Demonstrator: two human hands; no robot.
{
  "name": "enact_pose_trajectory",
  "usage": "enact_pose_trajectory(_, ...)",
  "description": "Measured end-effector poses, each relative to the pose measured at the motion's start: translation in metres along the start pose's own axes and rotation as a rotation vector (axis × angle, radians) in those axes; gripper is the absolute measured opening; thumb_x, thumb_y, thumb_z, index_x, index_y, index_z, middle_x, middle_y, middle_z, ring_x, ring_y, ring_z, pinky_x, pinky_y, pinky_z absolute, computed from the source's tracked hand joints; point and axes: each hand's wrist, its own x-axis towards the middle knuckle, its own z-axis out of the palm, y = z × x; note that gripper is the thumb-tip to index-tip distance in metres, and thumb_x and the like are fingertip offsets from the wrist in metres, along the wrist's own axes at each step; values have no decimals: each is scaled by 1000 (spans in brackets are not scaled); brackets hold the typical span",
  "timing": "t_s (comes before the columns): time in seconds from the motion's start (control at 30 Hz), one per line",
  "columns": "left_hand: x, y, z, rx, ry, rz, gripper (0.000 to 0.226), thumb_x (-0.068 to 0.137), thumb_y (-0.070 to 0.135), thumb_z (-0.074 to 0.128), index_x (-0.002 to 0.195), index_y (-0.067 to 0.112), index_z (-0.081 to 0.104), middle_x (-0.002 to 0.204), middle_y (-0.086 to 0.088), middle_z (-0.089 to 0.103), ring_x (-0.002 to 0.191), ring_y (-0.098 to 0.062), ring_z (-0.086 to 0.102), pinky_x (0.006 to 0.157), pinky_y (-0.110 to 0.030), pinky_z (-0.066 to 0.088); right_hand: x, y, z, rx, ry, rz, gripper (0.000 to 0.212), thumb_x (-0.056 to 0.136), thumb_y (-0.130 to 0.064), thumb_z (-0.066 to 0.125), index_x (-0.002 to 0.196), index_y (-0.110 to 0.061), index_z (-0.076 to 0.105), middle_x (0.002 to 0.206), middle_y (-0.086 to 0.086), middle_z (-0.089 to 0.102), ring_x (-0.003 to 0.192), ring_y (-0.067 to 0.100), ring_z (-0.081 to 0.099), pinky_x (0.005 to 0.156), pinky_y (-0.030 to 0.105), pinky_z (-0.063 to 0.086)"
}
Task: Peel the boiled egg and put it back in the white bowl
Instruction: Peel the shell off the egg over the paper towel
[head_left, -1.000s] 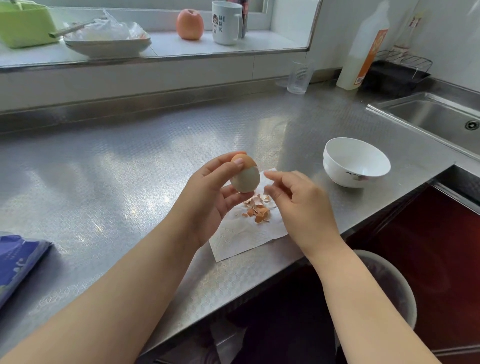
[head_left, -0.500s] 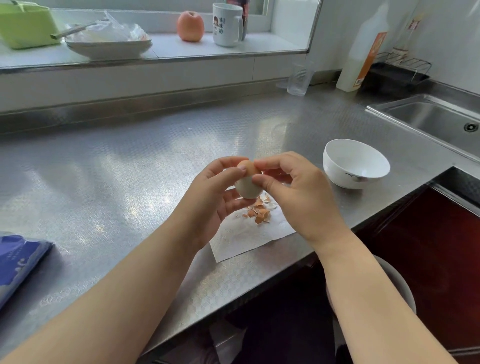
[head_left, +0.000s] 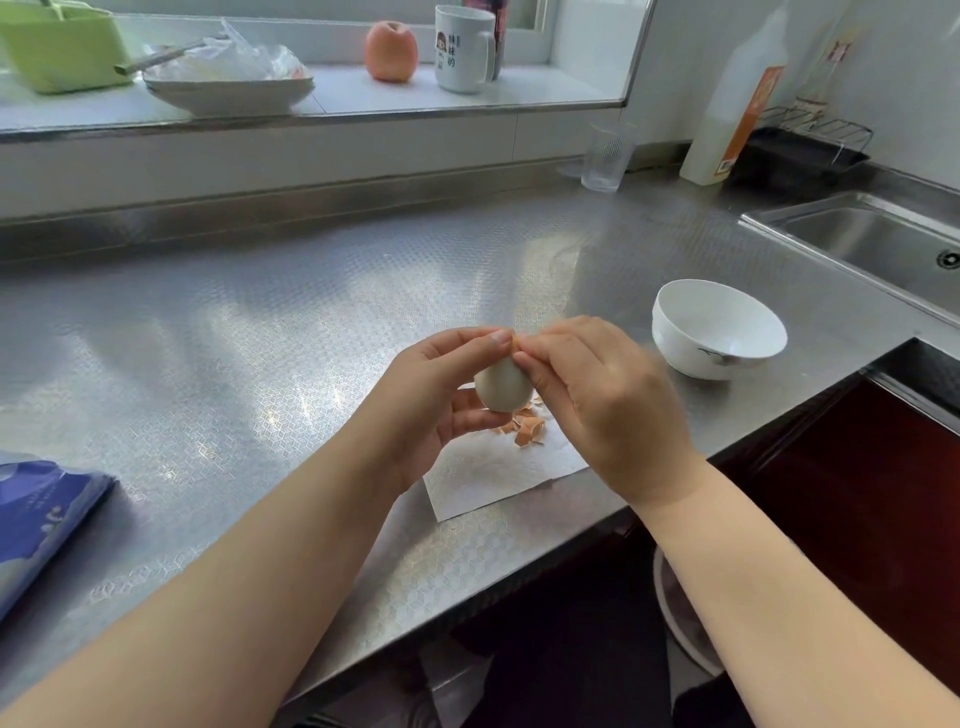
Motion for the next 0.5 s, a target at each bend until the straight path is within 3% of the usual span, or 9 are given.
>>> enact_pose_trajectory(0.27,2,-2,-1,18,0,-27,44,74,33,75,110,8,73,85,-8,76,68,-21,74,57,-24,58,-3,3,2,-17,13,-43,16,94,-9,61,92,1,72,81,13,69,71,28,65,67,37,55)
enact_pose_trajectory(0.5,2,-1,-1,12,-8,-30,49,75,32,75,115,5,70,90,-10,75,71,-23,73,59,-25,58,-6,-1,9,-7,52,39,14,93,-5,61,87,5,69,82,16,68,74,30,65,71,36,54)
